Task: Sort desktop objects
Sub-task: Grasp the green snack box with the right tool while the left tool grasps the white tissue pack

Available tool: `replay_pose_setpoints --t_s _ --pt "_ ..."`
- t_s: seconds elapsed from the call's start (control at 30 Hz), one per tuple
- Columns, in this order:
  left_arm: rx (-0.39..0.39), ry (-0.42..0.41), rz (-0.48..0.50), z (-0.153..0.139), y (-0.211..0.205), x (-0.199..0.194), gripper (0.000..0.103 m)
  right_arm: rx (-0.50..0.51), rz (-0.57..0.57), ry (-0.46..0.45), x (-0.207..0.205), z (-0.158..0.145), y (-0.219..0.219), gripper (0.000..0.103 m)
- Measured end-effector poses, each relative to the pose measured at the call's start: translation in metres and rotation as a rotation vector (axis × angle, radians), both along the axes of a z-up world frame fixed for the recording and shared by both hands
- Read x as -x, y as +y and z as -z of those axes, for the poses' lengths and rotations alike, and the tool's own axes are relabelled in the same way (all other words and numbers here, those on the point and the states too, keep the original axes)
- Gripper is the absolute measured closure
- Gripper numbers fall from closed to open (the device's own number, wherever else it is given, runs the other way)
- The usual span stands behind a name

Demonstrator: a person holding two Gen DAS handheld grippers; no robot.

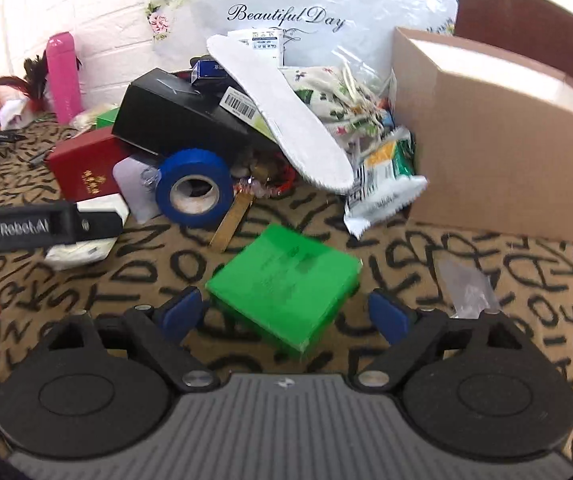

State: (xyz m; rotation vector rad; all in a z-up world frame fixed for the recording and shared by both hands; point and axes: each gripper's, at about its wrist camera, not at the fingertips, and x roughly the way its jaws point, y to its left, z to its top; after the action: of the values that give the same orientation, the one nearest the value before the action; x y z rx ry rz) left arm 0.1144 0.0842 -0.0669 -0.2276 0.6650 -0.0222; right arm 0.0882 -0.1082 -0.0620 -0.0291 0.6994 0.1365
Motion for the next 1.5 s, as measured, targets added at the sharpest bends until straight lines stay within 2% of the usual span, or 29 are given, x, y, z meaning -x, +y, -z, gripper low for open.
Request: replay_pose_setpoints --t_s 0.1,0.13,0.2,0.37,0.47,0.7,0.77,0.87,1.03,1.3,1.37,1.4,1.43,1.5 --pt "-0.031 -0.015 -0.001 0.0 -0.002 0.001 0.01 0.026 0.005 -0.026 -0.007 0.002 0.007 0.016" --pt "-0.044 -0.019 0.0 0.0 -0.002 0.002 0.018 0.037 0.01 -0.028 -0.009 0.004 0.009 0.024" --pt "-0.063 -0.022 0.004 0.0 -0.002 0.003 0.029 0.044 0.018 -0.023 -0.013 0.007 0.009 0.027" --pt "-0.025 -0.017 0.018 -0.002 0.004 0.007 0.047 0.026 -0.011 -0.031 -0.006 0.006 0.003 0.032" --pt "-0.007 -0.008 0.081 -0.004 0.001 0.016 0.055 0.01 -0.046 -0.02 0.005 0.004 -0.003 0.033" --pt "-0.046 0.004 0.309 -0.005 -0.023 0.049 0.052 0.004 -0.096 0.0 0.052 0.003 -0.034 0.033" --pt "-0.06 0.001 0.313 -0.003 -0.03 0.052 0.045 0.0 -0.085 0.007 0.064 0.003 -0.045 0.035" --pt "-0.083 0.001 0.302 -0.001 -0.039 0.05 0.042 0.009 -0.081 0.005 0.077 0.003 -0.051 0.034" --pt "-0.057 0.017 0.301 -0.005 -0.038 0.049 0.05 0.002 -0.078 0.006 0.073 0.003 -0.044 0.031" --pt "-0.051 0.019 0.274 -0.004 -0.04 0.047 0.052 0.026 -0.06 -0.007 0.066 0.006 -0.035 0.03" --pt "-0.026 0.027 0.278 -0.005 -0.039 0.045 0.067 0.02 -0.054 -0.011 0.067 0.007 -0.036 0.03" --pt "-0.011 0.031 0.277 -0.006 -0.038 0.045 0.07 0.016 -0.052 -0.014 0.067 0.008 -0.037 0.031" --pt "0.004 0.034 0.272 -0.006 -0.036 0.044 0.09 0.013 -0.048 -0.019 0.067 0.008 -0.038 0.04" --pt "0.042 0.048 0.261 -0.006 -0.034 0.043 0.094 0.012 -0.044 -0.026 0.066 0.007 -0.04 0.043"
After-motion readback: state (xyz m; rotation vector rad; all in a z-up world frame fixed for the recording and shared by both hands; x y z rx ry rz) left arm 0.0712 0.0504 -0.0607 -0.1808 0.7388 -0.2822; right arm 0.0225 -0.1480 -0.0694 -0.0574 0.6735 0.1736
